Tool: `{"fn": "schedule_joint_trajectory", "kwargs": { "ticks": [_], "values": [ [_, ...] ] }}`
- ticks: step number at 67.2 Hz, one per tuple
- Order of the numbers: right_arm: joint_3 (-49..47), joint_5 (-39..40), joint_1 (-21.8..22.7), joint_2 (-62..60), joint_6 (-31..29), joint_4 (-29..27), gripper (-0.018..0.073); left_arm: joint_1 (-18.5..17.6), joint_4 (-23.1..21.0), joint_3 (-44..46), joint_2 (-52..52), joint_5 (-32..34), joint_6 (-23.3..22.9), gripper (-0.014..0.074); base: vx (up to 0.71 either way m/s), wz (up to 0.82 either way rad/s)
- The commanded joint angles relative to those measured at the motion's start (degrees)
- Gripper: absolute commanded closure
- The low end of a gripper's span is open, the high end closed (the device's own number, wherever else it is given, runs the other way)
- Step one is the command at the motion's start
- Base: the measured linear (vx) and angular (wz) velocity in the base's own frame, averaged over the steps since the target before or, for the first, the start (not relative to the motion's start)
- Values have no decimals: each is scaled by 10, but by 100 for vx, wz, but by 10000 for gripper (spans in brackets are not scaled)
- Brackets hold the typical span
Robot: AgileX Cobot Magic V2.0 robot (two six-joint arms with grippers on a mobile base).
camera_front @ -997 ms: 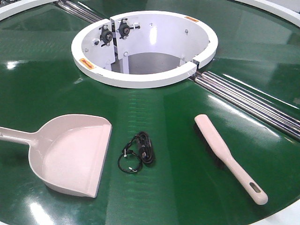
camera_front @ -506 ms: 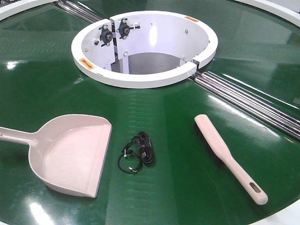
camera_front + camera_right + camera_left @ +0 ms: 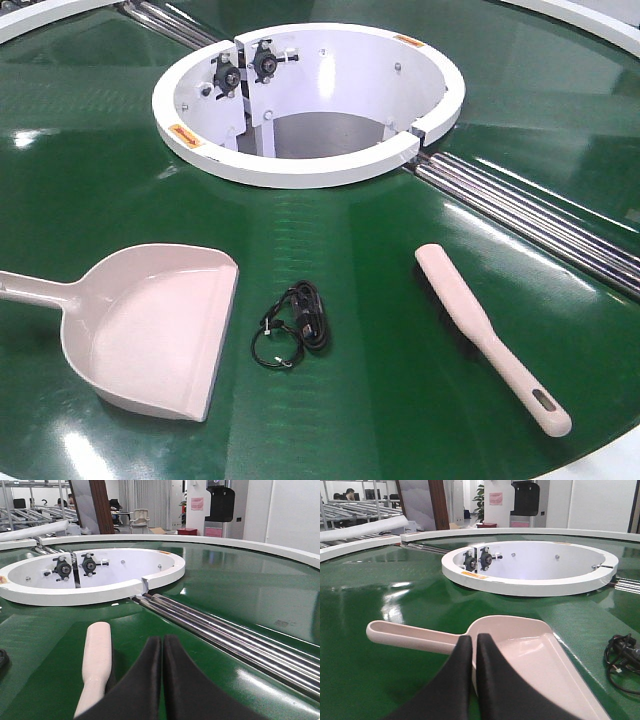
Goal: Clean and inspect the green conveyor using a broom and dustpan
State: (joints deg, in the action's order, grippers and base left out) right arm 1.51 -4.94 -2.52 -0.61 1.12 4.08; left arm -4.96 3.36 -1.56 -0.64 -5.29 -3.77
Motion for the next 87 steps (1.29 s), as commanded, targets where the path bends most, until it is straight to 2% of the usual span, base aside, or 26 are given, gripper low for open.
{"fn": "schedule_joint_trajectory", "kwargs": {
  "ticks": [1,8,18,23,39,45,68,78,87],
  "values": [
    [7,45,3,-10,-2,4,569,1,3,-16,-9,63,0,602,0,0],
    [7,45,3,-10,-2,4,569,1,10,8,-8,120,-6,602,0,0],
    [7,43,3,-10,-2,4,569,1,10,98,20,104,-6,602,0,0],
    [7,43,3,-10,-2,4,569,1,10,157,66,76,-6,602,0,0],
    [7,41,3,-10,-2,4,569,1,10,293,250,-88,-6,602,0,0],
    [7,41,3,-10,-3,4,569,1,9,309,301,-115,-6,602,0,0],
    [7,41,3,-10,-3,4,569,1,10,309,390,-102,-6,588,0,0],
    [7,41,3,-10,-3,4,569,1,10,311,392,-101,-6,505,0,0],
    [7,41,3,-10,-3,4,569,1,10,311,392,-98,-6,344,0,0]
  ]
}}
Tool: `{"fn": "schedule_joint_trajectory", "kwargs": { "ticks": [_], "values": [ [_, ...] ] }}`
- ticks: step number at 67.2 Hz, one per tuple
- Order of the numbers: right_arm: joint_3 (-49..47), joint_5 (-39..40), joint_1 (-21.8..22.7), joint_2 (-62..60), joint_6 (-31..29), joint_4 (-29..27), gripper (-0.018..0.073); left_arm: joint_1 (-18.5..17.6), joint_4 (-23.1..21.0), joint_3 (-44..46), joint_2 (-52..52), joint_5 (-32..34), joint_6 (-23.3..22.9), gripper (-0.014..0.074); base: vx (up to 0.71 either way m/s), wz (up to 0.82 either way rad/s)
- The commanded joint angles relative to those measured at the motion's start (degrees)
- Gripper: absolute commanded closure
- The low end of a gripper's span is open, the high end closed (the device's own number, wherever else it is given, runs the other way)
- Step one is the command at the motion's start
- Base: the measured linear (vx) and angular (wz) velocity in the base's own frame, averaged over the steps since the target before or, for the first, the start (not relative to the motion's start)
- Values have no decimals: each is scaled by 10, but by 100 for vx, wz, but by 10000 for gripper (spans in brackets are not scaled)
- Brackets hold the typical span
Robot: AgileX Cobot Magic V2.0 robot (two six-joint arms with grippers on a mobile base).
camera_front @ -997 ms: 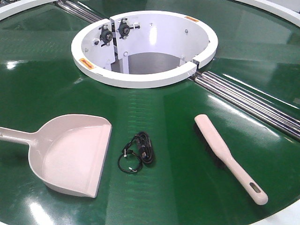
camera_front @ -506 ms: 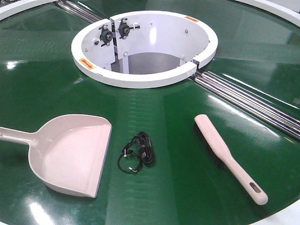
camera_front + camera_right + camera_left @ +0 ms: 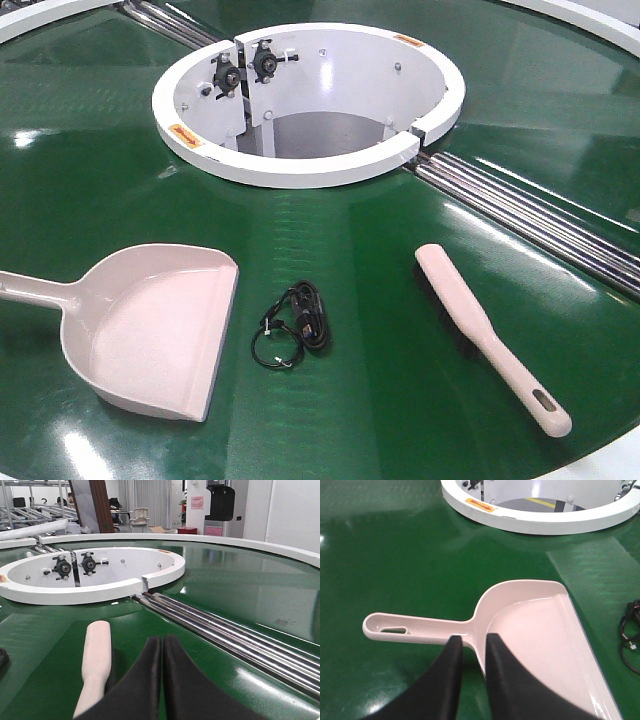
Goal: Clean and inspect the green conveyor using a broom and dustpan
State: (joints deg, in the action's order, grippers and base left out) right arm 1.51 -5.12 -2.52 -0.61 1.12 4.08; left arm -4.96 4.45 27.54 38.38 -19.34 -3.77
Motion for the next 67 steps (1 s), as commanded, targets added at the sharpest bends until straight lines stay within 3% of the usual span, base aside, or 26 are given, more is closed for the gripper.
{"fn": "schedule_joint_trajectory", "kwargs": {
  "ticks": [1,10,17,28,36,48,67],
  "values": [
    [7,43,3,-10,-3,4,569,1,0,20,2,43,-6,315,0,0],
    [7,43,3,-10,-3,4,569,1,0,20,2,47,-5,139,0,0],
    [7,43,3,-10,-3,4,569,1,-17,18,1,50,-6,73,0,0],
    [7,41,3,-10,-3,4,569,1,-66,27,2,53,-6,76,0,0],
    [7,41,3,-10,-3,4,569,1,-52,95,32,-63,5,83,0,0],
    [7,41,3,-10,-3,4,569,1,-48,249,154,-270,109,83,0,0],
    [7,41,3,-10,-3,4,569,1,-57,430,318,-422,286,83,0,0]
  ]
}}
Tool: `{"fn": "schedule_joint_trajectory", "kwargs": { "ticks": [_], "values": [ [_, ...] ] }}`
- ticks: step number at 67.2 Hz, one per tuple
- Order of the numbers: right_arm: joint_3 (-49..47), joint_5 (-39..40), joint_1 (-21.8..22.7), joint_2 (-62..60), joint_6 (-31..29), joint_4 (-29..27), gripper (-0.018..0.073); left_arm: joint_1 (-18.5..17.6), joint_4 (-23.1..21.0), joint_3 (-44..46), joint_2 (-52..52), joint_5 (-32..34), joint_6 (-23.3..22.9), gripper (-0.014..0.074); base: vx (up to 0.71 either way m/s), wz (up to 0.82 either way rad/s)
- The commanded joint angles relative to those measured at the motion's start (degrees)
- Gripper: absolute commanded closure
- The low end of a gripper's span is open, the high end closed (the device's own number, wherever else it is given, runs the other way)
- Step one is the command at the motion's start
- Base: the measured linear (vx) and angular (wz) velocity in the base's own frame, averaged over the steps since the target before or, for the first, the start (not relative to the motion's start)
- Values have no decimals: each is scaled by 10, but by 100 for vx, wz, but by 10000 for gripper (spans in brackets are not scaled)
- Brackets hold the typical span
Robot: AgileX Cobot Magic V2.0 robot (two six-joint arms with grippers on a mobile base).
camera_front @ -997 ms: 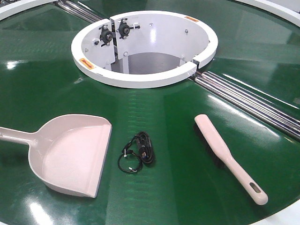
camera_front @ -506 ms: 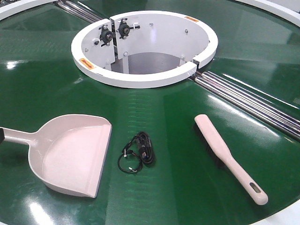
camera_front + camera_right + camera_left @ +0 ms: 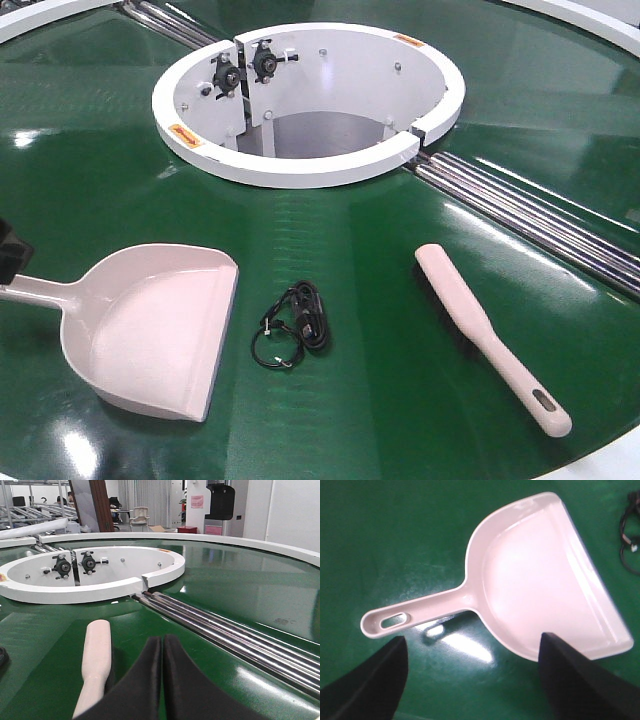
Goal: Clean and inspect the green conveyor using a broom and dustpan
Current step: 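Lower the left gripper onto the pink dustpan handle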
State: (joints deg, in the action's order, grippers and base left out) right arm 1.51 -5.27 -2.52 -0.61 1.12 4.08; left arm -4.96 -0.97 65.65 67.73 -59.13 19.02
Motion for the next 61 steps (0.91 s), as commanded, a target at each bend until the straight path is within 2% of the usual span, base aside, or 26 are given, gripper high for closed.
{"fn": "schedule_joint_trajectory", "kwargs": {
  "ticks": [1,6,11,22,28,33,45,61],
  "values": [
    [7,42,3,-10,-3,4,569,1,-1,53,33,-29,69,83,0,0],
    [7,42,3,-10,-3,4,569,1,10,71,56,-32,139,83,0,0],
    [7,42,3,-10,-3,4,569,1,10,71,70,-7,212,83,0,0],
    [7,42,3,-10,-3,4,569,1,10,71,96,-3,406,83,0,0],
    [7,42,3,-10,-3,4,569,1,10,71,104,2,490,83,0,0],
    [7,42,3,-10,-3,4,569,1,10,71,119,2,515,83,0,0],
    [7,42,3,-10,-3,4,569,1,72,71,164,1,522,83,0,0],
    [7,42,3,-10,-3,4,569,1,75,71,218,17,533,83,0,0]
  ]
}}
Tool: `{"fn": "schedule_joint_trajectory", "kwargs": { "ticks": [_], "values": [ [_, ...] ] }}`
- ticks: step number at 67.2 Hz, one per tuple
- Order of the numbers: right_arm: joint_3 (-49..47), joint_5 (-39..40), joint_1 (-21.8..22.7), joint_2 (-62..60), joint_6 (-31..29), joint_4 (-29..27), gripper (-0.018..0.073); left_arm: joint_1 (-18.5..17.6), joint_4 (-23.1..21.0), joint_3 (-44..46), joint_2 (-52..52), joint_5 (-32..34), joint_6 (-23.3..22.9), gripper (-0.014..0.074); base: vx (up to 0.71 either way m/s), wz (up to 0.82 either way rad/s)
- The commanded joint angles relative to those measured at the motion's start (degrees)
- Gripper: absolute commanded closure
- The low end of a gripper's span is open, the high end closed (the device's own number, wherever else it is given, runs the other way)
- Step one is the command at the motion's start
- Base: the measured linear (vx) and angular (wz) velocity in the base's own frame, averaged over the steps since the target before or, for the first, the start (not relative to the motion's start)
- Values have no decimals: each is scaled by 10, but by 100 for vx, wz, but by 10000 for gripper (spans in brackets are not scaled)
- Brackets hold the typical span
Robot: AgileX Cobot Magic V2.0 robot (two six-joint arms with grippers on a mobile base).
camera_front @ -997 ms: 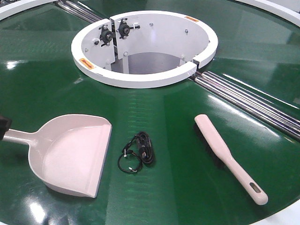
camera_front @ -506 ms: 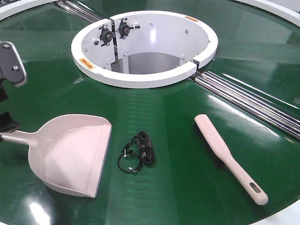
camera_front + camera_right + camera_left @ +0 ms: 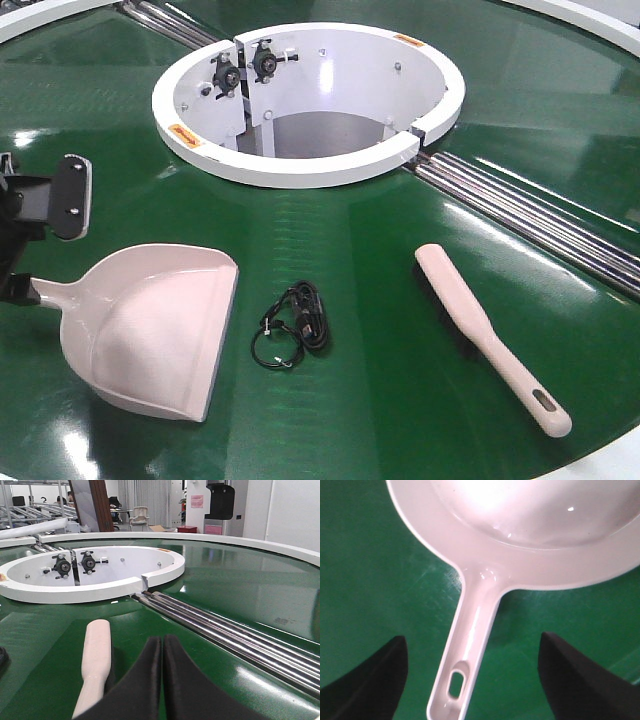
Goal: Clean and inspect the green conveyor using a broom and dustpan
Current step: 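Lower the left gripper onto the pink dustpan handle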
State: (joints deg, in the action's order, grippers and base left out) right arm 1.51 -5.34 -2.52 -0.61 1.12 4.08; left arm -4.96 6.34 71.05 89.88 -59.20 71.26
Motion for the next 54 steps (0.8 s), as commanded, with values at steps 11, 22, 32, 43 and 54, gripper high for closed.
{"fn": "schedule_joint_trajectory", "kwargs": {
  "ticks": [11,22,32,43,54],
  "values": [
    [7,43,3,-10,-3,4,569,1,0,17,19,16,46,83,0,0],
    [7,43,3,-10,-3,4,569,1,0,17,38,15,73,83,0,0],
    [7,43,3,-10,-3,4,569,1,22,17,53,29,88,83,0,0],
    [7,43,3,-10,-3,4,569,1,27,17,76,34,88,83,0,0],
    [7,43,3,-10,-3,4,569,1,30,17,91,62,88,98,0,0]
  ]
}}
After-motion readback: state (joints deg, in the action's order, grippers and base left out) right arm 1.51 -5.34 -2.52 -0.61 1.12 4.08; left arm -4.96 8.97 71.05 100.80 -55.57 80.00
